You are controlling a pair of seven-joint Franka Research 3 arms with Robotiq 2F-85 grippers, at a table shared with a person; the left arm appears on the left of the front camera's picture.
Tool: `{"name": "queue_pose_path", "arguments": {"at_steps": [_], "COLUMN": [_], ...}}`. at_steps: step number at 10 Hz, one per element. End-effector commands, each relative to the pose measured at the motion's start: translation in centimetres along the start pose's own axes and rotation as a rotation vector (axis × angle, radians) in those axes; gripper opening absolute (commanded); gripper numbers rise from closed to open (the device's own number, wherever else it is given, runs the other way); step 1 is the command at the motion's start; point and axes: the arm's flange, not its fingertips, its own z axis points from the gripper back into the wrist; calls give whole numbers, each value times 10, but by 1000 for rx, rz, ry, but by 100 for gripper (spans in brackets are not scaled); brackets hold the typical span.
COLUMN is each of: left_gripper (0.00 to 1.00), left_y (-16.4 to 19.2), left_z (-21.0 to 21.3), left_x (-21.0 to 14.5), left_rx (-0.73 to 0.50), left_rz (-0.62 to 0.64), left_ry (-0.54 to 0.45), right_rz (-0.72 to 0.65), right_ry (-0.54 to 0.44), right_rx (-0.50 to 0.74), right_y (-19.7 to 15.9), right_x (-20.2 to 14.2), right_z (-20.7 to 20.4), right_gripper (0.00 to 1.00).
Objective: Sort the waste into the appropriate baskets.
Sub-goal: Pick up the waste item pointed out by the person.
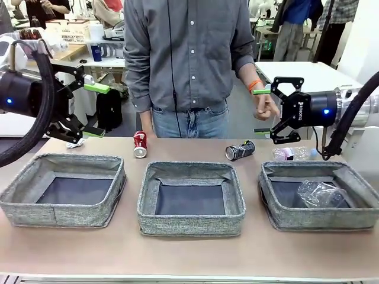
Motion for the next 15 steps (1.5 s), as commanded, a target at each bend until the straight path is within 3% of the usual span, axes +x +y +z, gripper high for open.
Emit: {"name": "queue_pose_path", "arguments": {"at_steps": [1, 8, 10, 12, 15], "left_gripper": [100, 100, 100, 100, 100], "left_y": [-4, -4, -4, -4, -4], "left_z": [0, 0, 0, 0, 0], "left_x": [-1, -1, -1, -1, -1], "left_rx": [-14, -14, -14, -14, -14], "left_rz": [12, 12, 12, 12, 12], "left_ry": [-1, -1, -1, -1, -1], "right_rz": [19, 0, 206, 340, 430], "right_ry": [3, 0, -315, -514, -714], "right_rx": [24, 0, -506, -847, -989], "right_y": [-2, 0, 5, 10, 32], "right_x": [-1, 0, 30, 36, 34], "right_z": [-2, 0, -14, -8, 21], "right_gripper": [100, 100, 100, 100, 100]}}
